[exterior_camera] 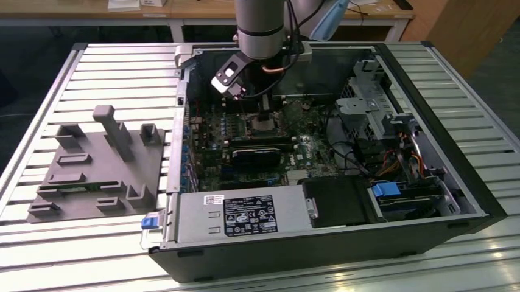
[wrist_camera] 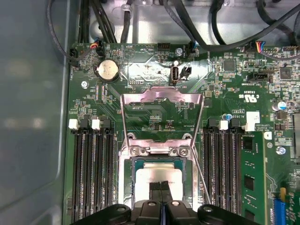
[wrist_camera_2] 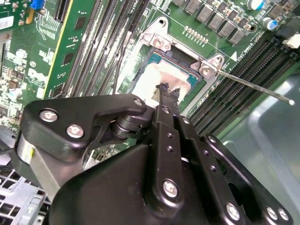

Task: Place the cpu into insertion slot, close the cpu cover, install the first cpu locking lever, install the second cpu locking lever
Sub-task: 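Place the cpu into insertion slot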

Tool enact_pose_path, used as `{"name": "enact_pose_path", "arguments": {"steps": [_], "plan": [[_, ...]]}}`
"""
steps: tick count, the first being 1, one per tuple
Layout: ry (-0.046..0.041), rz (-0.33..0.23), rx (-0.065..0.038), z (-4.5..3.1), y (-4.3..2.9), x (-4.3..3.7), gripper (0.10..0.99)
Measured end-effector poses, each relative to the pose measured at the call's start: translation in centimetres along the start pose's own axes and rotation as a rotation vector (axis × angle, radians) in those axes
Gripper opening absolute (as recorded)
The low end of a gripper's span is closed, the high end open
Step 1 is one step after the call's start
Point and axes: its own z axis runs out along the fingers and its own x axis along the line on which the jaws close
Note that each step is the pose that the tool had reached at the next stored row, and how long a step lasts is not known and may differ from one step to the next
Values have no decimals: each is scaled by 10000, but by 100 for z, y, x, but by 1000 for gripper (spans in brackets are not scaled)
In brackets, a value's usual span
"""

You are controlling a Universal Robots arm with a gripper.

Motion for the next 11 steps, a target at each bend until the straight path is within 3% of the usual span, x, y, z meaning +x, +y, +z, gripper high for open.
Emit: {"name": "enact_pose_path", "arguments": {"steps": [11], "plan": [[0, 0, 0, -258, 24, 0, 102]]}}
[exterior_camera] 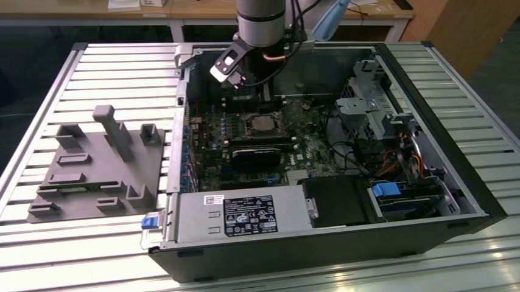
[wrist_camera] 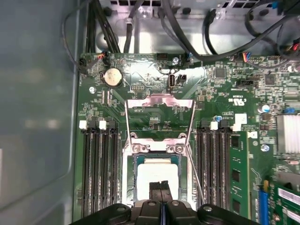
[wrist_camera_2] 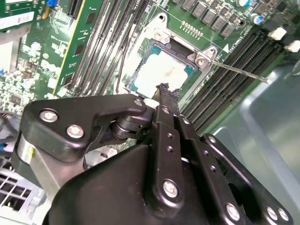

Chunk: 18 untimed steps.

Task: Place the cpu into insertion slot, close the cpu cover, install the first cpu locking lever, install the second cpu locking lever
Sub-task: 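Place the cpu into insertion slot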

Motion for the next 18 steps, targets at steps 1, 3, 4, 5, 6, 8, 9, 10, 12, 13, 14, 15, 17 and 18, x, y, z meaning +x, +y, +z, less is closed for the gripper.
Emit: {"name": "enact_pose_path", "arguments": {"steps": [1, 3, 4, 5, 6, 8, 9, 10, 12, 13, 14, 15, 17, 18], "plan": [[1, 0, -1, -26, 2, 0, 102], [-1, 0, -2, -76, 7, 0, 102], [1, 0, -4, -100, 9, 0, 102], [0, -1, -5, -125, 12, 0, 102], [0, -1, -7, -149, 14, 0, 102], [0, -1, -12, -198, 18, 0, 102], [-1, -1, -14, -220, 20, 0, 102], [0, 0, -18, -241, 22, 0, 102], [0, 0, -21, -264, 24, 0, 102], [2, 0, -23, -264, 25, 0, 102], [4, 0, -24, -265, 24, 1, 102], [2, 0, -22, -266, 24, 0, 102], [0, 0, -20, -268, 29, 0, 102], [-2, 1, -20, -267, 39, 1, 102]]}}
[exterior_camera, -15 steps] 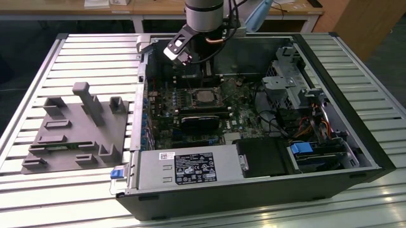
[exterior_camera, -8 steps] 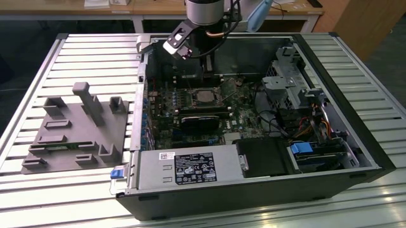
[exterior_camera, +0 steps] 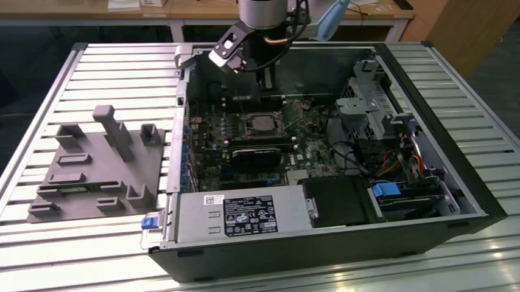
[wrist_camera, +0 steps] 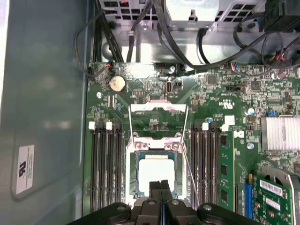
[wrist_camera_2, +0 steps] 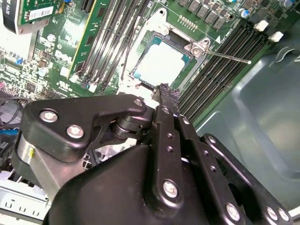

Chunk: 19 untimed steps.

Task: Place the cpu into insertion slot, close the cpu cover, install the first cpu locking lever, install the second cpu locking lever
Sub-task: 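Place the cpu into insertion slot, then close the cpu cover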

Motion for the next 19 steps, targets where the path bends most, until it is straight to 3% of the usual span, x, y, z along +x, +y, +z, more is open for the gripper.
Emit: {"name": "enact_pose_path", "arguments": {"steps": [6, 19], "plan": [[2, -1, -1, 7, 67, 0, 102], [2, 0, -1, 8, 78, 1, 102]]}}
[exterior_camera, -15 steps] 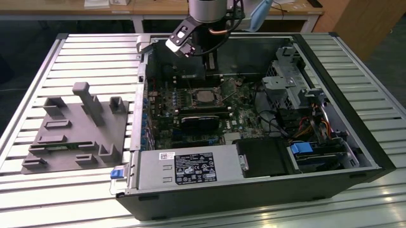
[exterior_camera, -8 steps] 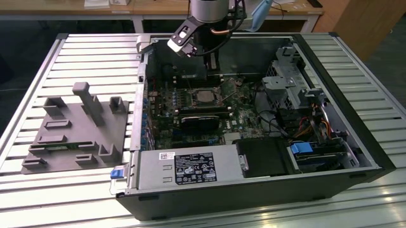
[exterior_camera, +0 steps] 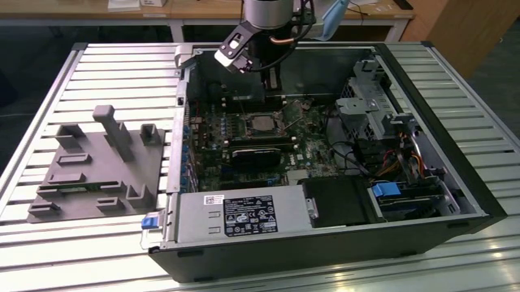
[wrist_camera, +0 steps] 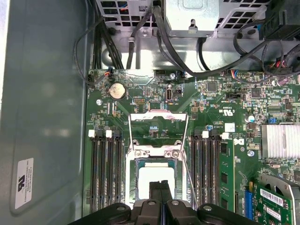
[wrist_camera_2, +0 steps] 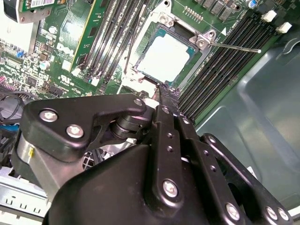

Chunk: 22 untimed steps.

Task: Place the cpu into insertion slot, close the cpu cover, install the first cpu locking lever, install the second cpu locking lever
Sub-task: 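Close the cpu cover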

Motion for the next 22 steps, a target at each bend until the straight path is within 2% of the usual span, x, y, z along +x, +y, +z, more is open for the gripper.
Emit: {"name": "enact_pose_path", "arguments": {"steps": [2, 6, 22], "plan": [[-1, -2, 0, 0, 5, 0, 102], [-3, 31, 1, 6, 60, 1, 102], [-17, 183, 8, 36, 346, 4, 102]]}}
